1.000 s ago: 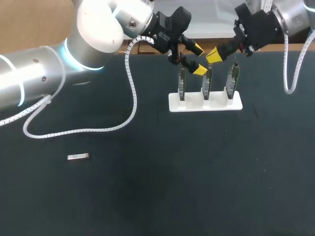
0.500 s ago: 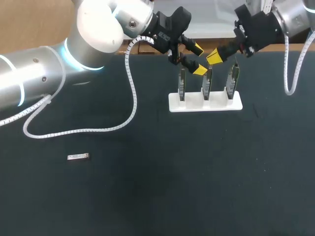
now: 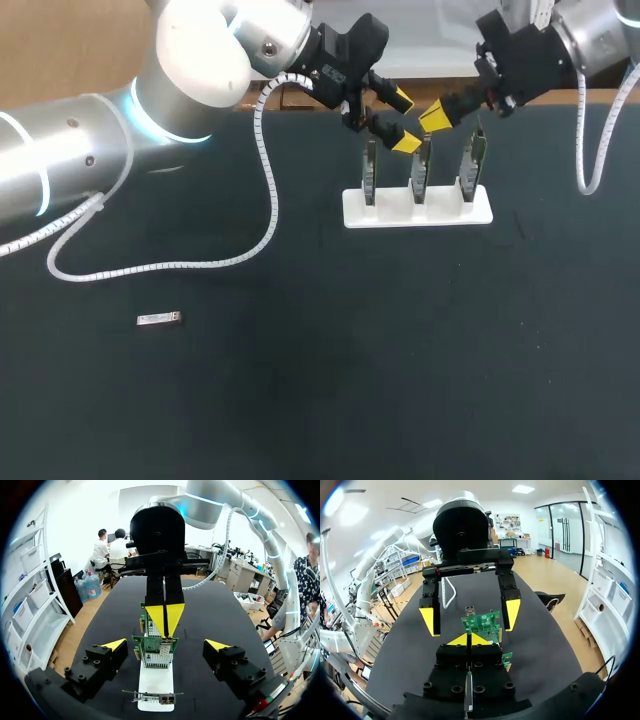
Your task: Pick up the optical module with the left hand, and insert it into the network port with the right hand.
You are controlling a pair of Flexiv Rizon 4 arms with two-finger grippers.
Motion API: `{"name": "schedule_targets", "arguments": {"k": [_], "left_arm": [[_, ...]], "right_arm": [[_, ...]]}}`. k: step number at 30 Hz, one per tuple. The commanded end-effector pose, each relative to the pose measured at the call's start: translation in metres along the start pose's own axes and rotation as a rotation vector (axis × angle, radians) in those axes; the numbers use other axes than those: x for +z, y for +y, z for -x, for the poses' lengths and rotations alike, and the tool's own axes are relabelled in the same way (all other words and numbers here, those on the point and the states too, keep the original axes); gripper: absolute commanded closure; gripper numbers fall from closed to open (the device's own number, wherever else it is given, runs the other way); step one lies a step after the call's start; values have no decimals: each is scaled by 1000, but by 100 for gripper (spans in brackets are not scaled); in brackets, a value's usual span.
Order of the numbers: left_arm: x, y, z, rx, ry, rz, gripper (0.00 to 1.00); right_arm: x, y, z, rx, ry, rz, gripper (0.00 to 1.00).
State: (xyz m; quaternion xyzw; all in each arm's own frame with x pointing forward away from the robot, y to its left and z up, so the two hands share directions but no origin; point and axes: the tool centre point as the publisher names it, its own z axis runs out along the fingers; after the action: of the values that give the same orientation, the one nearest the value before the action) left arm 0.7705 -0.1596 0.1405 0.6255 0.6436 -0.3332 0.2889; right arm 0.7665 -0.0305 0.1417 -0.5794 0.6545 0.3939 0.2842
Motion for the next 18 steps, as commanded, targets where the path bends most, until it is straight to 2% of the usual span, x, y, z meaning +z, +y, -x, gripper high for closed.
{"name": "schedule_targets", "arguments": {"k": [1, 11, 18], "left_arm": [[1, 1, 1, -2, 4, -1, 0], [1, 1, 1, -2, 4, -1, 0], [1, 1, 1, -2, 4, -1, 0]], "right_arm": [[5, -1, -8, 3, 1, 0, 100], [-6, 1, 6, -22, -24, -4, 100], [-28, 2, 19, -22, -75, -30, 100]]}}
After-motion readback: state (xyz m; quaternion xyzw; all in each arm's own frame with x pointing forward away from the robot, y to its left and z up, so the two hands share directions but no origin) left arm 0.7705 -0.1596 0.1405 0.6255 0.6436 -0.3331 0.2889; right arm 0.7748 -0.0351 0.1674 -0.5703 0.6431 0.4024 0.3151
